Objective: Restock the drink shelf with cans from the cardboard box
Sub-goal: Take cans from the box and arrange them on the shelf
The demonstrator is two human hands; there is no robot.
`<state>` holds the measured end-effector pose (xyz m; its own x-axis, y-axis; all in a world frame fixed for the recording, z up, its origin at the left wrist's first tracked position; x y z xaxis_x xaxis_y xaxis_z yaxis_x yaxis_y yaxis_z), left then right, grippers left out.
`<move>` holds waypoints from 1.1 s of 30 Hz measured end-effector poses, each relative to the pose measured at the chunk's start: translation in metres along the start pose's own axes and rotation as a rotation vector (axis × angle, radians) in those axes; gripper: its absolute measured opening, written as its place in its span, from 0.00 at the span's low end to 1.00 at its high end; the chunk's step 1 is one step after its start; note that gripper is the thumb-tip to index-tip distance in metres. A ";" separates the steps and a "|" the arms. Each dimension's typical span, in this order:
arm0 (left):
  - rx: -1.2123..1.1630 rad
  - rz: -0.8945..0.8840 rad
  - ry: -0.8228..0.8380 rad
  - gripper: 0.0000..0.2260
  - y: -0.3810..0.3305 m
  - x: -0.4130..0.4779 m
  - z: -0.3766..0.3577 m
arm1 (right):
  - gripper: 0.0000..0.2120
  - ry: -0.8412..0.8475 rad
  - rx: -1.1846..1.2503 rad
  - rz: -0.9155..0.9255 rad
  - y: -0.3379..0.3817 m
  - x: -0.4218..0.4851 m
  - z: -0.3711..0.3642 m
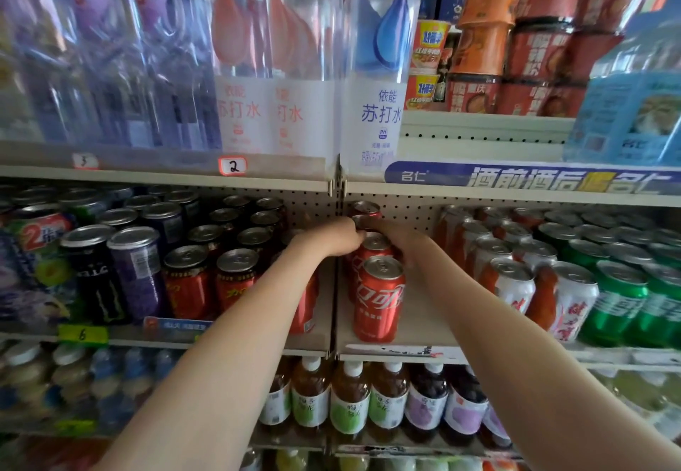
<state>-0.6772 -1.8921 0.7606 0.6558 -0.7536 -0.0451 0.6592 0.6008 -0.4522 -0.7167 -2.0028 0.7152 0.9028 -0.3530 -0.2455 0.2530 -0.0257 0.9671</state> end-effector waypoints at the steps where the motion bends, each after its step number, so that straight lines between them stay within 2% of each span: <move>1: 0.006 -0.007 0.000 0.19 0.000 0.002 0.001 | 0.29 -0.001 -0.007 -0.005 0.001 0.000 0.000; 5: 0.004 -0.011 -0.001 0.18 0.000 0.003 0.002 | 0.40 -0.040 -0.071 -0.027 0.004 0.000 0.003; 9: 0.031 0.012 -0.043 0.20 0.003 0.003 0.010 | 0.31 -0.065 -0.080 -0.044 0.004 -0.006 0.004; 11: 0.057 0.033 -0.064 0.21 0.006 0.001 0.016 | 0.32 -0.076 -0.065 -0.044 0.002 -0.008 0.007; 13: 0.075 0.032 -0.041 0.17 0.008 0.001 0.017 | 0.33 -0.091 -0.040 -0.042 0.000 -0.009 0.011; 17: 0.128 0.038 0.044 0.08 0.007 0.002 0.009 | 0.26 -0.107 0.023 -0.017 -0.001 -0.014 0.007; 23: 0.213 0.016 0.083 0.06 0.002 0.000 0.007 | 0.21 -0.145 0.066 0.014 0.001 -0.014 0.005; 28: 0.209 0.006 0.135 0.08 -0.003 0.000 0.005 | 0.24 -0.270 -0.039 -0.006 -0.004 -0.014 0.018; 33: 0.125 0.033 0.066 0.08 0.002 0.006 0.001 | 0.24 -0.205 -0.030 0.013 -0.004 -0.027 0.007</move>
<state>-0.6720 -1.8952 0.7607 0.6547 -0.7465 -0.1186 0.6814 0.6508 -0.3350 -0.7443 -2.0003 0.7182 0.8174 -0.5358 -0.2118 0.2551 0.0070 0.9669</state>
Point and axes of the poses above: each hand's wrist, its own x-axis towards the middle knuckle, its own z-axis out of the back of the hand, y = z × x, the point moved 7 cm from there along x, towards the middle knuckle
